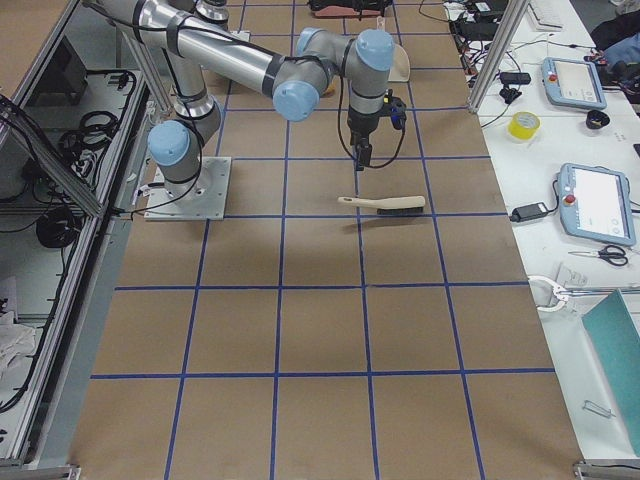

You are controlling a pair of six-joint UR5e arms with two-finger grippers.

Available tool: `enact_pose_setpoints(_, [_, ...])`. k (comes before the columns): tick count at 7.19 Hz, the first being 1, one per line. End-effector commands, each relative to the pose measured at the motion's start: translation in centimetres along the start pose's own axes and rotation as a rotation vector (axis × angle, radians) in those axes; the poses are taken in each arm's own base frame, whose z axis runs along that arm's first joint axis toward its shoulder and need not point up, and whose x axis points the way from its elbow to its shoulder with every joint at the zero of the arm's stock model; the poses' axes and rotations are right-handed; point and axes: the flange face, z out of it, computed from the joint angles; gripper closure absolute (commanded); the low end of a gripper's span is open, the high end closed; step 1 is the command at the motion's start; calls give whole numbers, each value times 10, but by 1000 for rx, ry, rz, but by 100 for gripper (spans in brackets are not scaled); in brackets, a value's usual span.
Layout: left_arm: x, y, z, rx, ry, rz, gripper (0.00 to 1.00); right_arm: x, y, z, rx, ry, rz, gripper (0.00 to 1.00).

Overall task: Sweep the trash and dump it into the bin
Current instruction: 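Lower the left gripper to the dustpan handle while the right reaches the brush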

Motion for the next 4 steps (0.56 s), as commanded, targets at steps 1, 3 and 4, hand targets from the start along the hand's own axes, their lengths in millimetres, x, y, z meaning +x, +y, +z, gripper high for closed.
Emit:
enact_pose_setpoints(1, [-40,8,20,26,-12,56,2,8,-12,61,-20,-18,5,0])
enact_pose_setpoints(3, [-45,5,48,47,26,55,2,15,-25,99,-43,-30,4,0])
enact_pose_setpoints(4, [-40,5,60,48,51,63,2,16,-29,116,-66,-43,3,0])
